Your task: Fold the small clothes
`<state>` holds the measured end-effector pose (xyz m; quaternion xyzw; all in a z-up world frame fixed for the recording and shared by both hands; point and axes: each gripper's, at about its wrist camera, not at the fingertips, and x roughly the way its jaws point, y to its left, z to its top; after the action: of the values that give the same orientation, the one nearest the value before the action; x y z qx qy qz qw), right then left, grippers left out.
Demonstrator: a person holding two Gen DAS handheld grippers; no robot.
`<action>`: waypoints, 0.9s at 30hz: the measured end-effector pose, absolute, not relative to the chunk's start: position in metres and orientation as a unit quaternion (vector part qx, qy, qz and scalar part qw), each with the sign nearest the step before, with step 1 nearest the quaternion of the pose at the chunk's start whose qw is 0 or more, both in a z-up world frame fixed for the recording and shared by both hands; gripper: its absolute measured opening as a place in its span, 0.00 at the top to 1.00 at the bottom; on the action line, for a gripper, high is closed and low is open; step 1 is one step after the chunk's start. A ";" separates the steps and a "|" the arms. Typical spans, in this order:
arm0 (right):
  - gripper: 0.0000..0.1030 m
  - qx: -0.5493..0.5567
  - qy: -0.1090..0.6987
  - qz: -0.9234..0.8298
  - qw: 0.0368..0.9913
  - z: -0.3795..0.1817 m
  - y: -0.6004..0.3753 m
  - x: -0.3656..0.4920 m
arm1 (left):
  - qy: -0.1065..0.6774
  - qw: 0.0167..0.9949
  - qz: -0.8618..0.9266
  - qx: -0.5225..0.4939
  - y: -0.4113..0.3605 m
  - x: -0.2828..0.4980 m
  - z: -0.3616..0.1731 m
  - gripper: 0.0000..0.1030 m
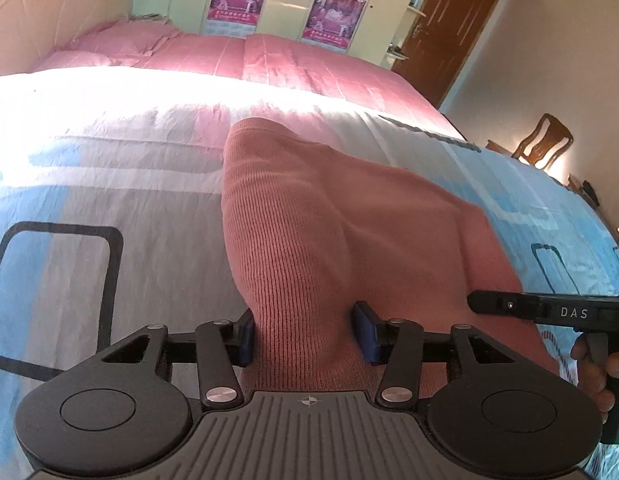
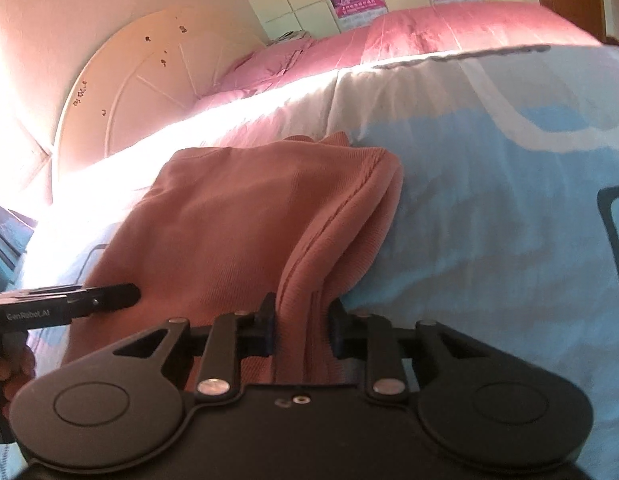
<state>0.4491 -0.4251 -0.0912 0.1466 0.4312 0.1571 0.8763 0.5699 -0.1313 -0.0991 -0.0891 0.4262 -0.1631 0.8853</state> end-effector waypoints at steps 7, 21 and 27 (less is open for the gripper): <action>0.79 0.137 0.416 0.144 0.887 -0.085 -0.417 0.444 | 0.408 0.898 -0.156 -0.059 -0.140 0.561 -0.092 0.67; 0.80 0.086 0.388 0.117 0.910 -0.042 -0.380 0.430 | 0.369 0.907 -0.196 -0.056 -0.115 0.540 -0.062 0.69; 0.80 0.076 0.376 0.104 0.917 -0.022 -0.335 0.419 | 0.357 0.908 -0.210 -0.062 -0.063 0.532 -0.050 0.69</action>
<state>0.4194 -0.3349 -0.0225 0.0761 0.3765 0.1041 0.9174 0.5321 -0.0630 -0.0502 -0.0616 0.3568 -0.2096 0.9083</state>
